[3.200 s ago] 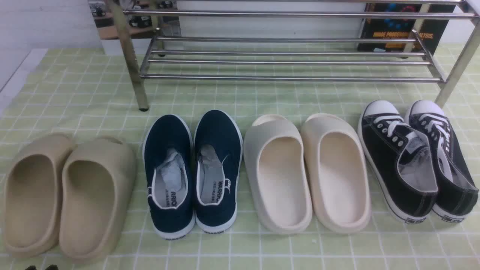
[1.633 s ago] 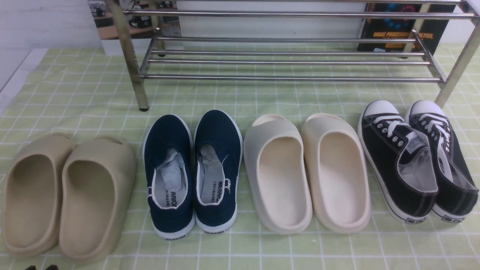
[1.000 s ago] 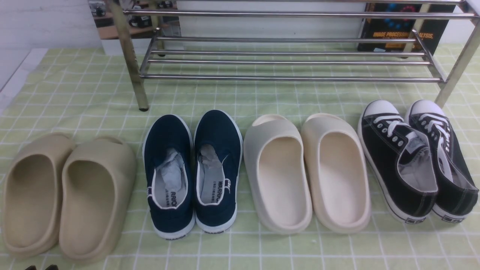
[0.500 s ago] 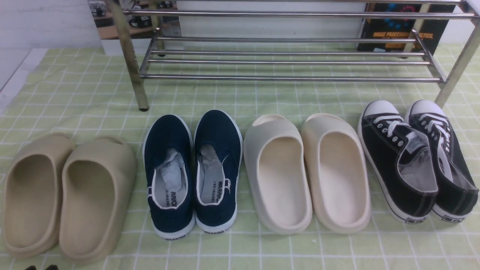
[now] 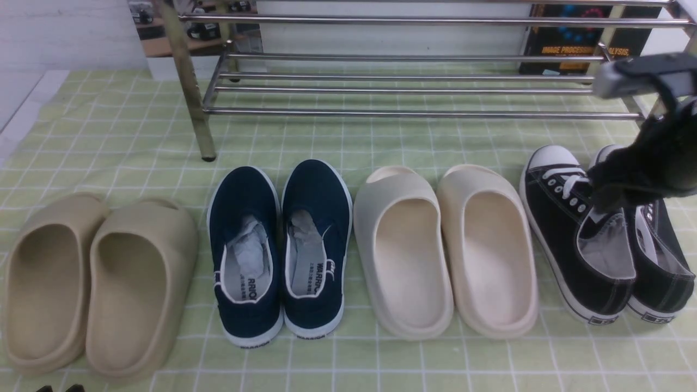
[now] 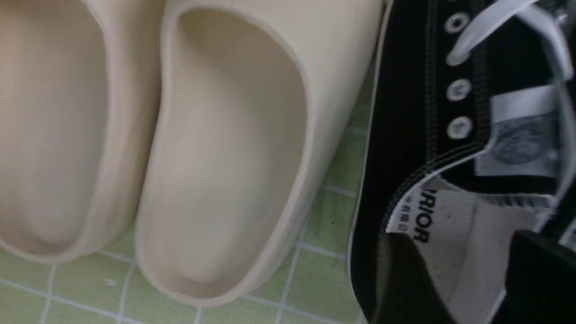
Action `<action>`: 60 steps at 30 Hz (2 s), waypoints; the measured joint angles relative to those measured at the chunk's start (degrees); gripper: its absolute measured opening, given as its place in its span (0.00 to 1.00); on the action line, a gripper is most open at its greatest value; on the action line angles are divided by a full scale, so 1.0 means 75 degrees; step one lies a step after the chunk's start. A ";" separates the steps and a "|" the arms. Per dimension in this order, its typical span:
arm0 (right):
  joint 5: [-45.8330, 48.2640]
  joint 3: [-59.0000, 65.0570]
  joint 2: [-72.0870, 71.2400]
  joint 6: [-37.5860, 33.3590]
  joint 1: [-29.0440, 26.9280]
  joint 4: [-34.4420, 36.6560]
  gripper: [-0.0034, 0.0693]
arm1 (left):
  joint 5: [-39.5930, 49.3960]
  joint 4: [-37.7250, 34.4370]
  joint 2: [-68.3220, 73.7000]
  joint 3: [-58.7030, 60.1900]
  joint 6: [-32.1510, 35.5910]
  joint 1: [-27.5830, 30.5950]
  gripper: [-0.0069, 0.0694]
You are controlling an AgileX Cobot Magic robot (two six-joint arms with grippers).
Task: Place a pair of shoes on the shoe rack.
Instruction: Use the right arm to grab the shoe closest to it, then use the right arm to put a shoe into the shoe rack
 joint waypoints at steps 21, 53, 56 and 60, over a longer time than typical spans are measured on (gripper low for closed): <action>-0.0562 -0.0025 0.1317 0.0924 0.0158 -0.0599 0.07 | 0.0000 0.0000 0.0000 0.0000 0.0000 0.0000 0.40; 0.1832 -0.8437 0.5360 0.0398 0.0132 -0.0760 0.07 | 0.0000 0.0000 0.0000 0.0000 0.0000 0.0000 0.40; 0.1653 -0.8570 0.5478 0.0348 0.0132 -0.0822 0.07 | 0.0000 0.0000 0.0000 0.0000 0.0000 0.0000 0.40; 0.1394 -0.8606 0.5580 0.0080 0.0132 -0.0806 0.10 | 0.0000 0.0000 0.0000 0.0000 0.0000 0.0000 0.40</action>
